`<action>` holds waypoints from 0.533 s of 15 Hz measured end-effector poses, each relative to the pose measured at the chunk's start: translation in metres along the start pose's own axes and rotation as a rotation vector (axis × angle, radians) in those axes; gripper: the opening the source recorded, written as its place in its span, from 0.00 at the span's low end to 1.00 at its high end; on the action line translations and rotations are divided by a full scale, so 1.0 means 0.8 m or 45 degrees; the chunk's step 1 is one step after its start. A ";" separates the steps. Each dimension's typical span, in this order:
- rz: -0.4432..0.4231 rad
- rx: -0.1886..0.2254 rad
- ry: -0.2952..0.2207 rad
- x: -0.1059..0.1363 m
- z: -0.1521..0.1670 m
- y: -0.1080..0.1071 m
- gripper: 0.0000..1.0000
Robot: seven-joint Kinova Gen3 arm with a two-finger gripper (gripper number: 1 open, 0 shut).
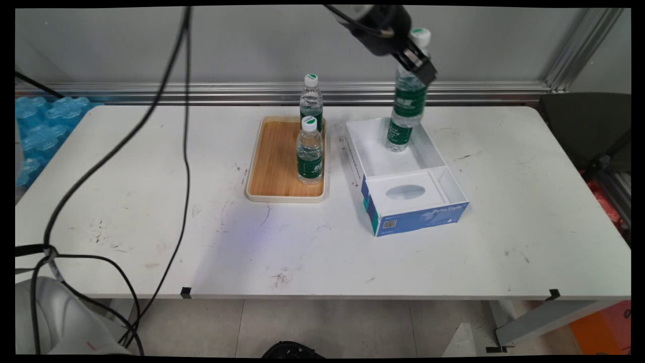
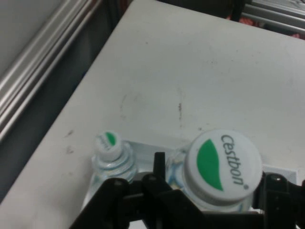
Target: Place the picked object on the tray
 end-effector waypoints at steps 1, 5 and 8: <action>-0.006 0.011 0.001 -0.005 -0.014 -0.006 0.00; -0.053 0.062 0.007 -0.029 -0.071 -0.034 0.00; -0.095 0.106 -0.001 -0.052 -0.109 -0.055 0.00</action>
